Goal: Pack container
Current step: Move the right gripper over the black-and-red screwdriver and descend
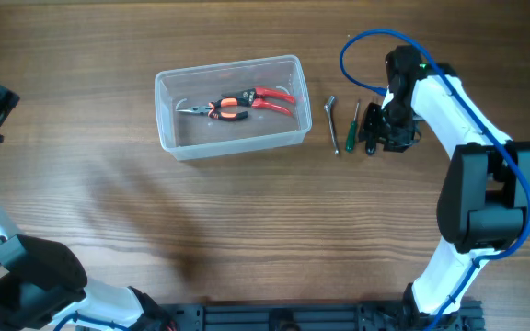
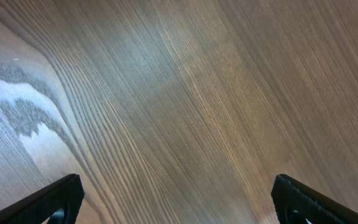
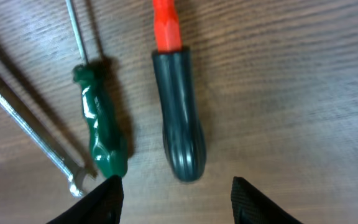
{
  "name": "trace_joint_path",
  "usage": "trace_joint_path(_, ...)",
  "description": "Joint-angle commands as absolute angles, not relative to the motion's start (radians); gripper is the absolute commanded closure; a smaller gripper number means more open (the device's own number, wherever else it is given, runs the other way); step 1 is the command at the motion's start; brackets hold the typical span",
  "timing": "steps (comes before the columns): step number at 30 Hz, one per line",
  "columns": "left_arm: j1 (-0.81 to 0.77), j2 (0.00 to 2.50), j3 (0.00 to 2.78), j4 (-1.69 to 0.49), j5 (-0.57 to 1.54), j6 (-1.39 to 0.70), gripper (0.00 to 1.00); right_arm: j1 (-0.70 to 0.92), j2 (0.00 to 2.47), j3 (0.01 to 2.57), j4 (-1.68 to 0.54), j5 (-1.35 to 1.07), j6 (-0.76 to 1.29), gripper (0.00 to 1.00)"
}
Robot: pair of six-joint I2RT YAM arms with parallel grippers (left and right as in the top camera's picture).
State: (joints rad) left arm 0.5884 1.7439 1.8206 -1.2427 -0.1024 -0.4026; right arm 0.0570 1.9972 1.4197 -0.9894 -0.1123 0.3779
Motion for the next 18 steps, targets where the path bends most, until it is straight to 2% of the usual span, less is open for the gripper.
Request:
trace_joint_path(1, 0.592, 1.747, 1.817, -1.242, -0.094, -0.412, 0.00, 0.058, 2.006, 1.394, -0.929, -0.130, 0.393, 0.44)
trace_joint_path(16, 0.592, 1.747, 1.817, -1.242, -0.094, -0.412, 0.00, 0.058, 2.007, 1.392, -0.882, -0.017, 0.360, 0.49)
trace_joint_path(18, 0.592, 1.747, 1.817, -1.242, -0.094, -0.412, 0.00, 0.059, 2.007, 1.392, -0.878, -0.017, 0.333, 0.55)
